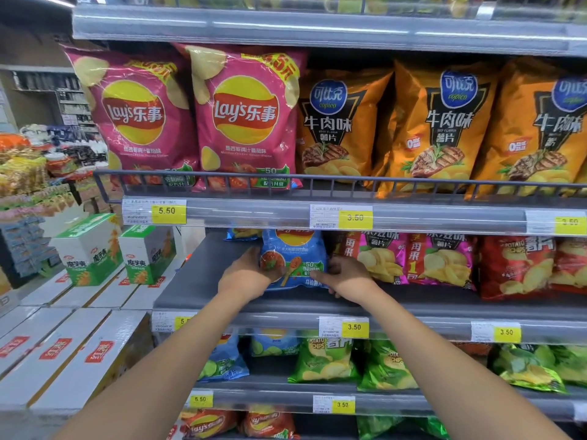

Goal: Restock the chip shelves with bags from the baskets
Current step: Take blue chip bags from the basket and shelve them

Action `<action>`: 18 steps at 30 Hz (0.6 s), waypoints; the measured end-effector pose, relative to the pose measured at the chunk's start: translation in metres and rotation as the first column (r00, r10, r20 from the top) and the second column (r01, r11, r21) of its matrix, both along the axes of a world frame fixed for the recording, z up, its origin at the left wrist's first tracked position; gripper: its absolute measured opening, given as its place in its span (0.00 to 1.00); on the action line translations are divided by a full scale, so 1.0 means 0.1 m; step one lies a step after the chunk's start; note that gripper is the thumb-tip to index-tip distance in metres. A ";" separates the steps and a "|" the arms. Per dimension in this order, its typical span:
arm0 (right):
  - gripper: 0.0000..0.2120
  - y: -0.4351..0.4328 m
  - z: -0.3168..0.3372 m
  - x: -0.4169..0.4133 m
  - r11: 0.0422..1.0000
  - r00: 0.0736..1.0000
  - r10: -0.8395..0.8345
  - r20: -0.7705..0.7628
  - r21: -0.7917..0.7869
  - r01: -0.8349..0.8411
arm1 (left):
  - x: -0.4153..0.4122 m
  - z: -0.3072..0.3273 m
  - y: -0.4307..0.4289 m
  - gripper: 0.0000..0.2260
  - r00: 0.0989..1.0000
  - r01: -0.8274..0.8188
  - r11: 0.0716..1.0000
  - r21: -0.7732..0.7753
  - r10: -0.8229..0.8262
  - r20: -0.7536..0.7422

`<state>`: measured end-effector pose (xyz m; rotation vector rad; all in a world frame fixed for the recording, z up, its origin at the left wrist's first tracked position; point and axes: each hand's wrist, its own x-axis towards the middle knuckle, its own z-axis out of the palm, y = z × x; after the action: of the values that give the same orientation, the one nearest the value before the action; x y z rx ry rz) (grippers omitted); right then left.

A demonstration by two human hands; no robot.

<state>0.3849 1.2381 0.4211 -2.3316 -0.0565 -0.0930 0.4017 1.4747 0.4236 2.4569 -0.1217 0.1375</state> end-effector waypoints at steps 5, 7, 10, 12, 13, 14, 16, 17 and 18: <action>0.20 0.03 -0.01 0.14 0.993 0.997 -0.083 -0.005 0.085 0.083 | 0.13 -0.07 -0.05 0.27 1.000 -0.026 1.000 -0.006 0.026 0.005; 0.20 0.05 -0.01 0.18 0.991 0.995 -0.098 -0.014 0.089 0.099 | 0.19 -0.10 -0.06 0.29 0.999 -0.035 0.999 -0.005 0.035 0.006; 0.19 0.05 -0.04 0.25 0.991 0.994 -0.111 0.001 0.077 0.111 | 0.27 -0.13 -0.08 0.30 0.999 -0.031 0.999 0.011 0.031 0.027; 0.18 0.06 -0.05 0.28 0.991 0.993 -0.118 0.010 0.069 0.117 | 0.30 -0.15 -0.08 0.31 0.999 -0.025 1.000 0.010 0.025 0.025; 0.18 0.06 -0.05 0.28 0.991 0.992 -0.123 0.012 0.054 0.123 | 0.30 -0.14 -0.08 0.31 1.000 -0.022 1.000 0.010 0.022 0.022; 0.18 0.07 -0.05 0.28 0.991 0.992 -0.127 0.011 0.039 0.126 | 0.28 -0.12 -0.08 0.31 1.000 -0.017 1.000 0.008 0.016 0.016; 0.19 0.07 -0.03 0.26 0.991 0.992 -0.129 0.006 0.024 0.129 | 0.22 -0.08 -0.08 0.32 1.000 -0.007 1.000 0.001 0.007 0.007; 0.18 0.08 -0.02 0.24 0.992 0.992 -0.127 0.005 0.017 0.127 | 0.19 -0.06 -0.07 0.32 1.000 -0.005 1.000 -0.012 0.005 -0.001; 0.17 0.09 -0.01 0.22 0.992 0.992 -0.125 0.008 0.011 0.125 | 0.16 -0.04 -0.07 0.32 1.000 -0.003 1.000 -0.025 0.003 -0.013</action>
<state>0.4067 1.2468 0.4197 -2.3232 0.0856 -0.1656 0.4177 1.4681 0.4201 2.4331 -0.1101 0.1235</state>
